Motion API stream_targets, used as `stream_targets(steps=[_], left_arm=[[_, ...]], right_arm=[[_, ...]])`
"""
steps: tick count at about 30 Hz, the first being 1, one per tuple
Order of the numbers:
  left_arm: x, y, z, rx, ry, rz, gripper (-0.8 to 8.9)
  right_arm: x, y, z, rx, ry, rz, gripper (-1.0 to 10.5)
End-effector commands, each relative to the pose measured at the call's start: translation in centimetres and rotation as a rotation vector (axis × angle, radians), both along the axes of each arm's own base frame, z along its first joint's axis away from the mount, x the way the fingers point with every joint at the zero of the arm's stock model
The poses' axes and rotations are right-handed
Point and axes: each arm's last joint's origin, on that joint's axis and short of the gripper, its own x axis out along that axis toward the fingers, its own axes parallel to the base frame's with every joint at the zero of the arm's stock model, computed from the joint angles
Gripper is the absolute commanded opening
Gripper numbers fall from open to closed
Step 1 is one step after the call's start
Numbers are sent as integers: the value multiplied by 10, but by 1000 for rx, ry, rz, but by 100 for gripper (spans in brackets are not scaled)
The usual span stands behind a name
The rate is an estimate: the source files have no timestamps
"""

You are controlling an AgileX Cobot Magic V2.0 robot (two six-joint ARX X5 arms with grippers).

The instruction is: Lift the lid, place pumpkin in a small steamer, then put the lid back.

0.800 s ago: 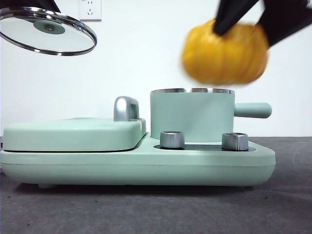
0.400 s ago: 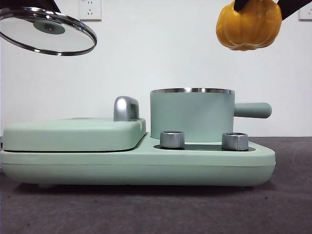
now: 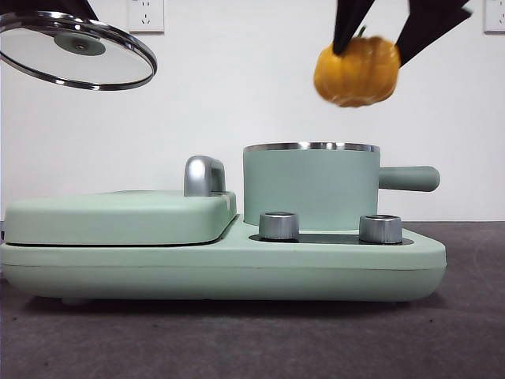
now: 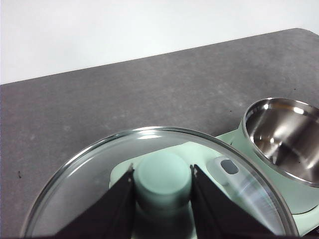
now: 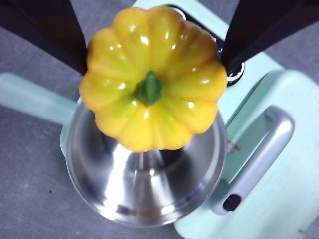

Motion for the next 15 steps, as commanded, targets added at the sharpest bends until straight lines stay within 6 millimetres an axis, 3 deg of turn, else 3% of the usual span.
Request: stream_targets(steps=[1, 15], left_arm=[[1, -1, 8, -14, -41, 1, 10], [1, -1, 9, -14, -44, 0, 10]], right_arm=[[15, 10, -1, -12, -3, 23, 383], [70, 39, -43, -48, 7, 61, 383]])
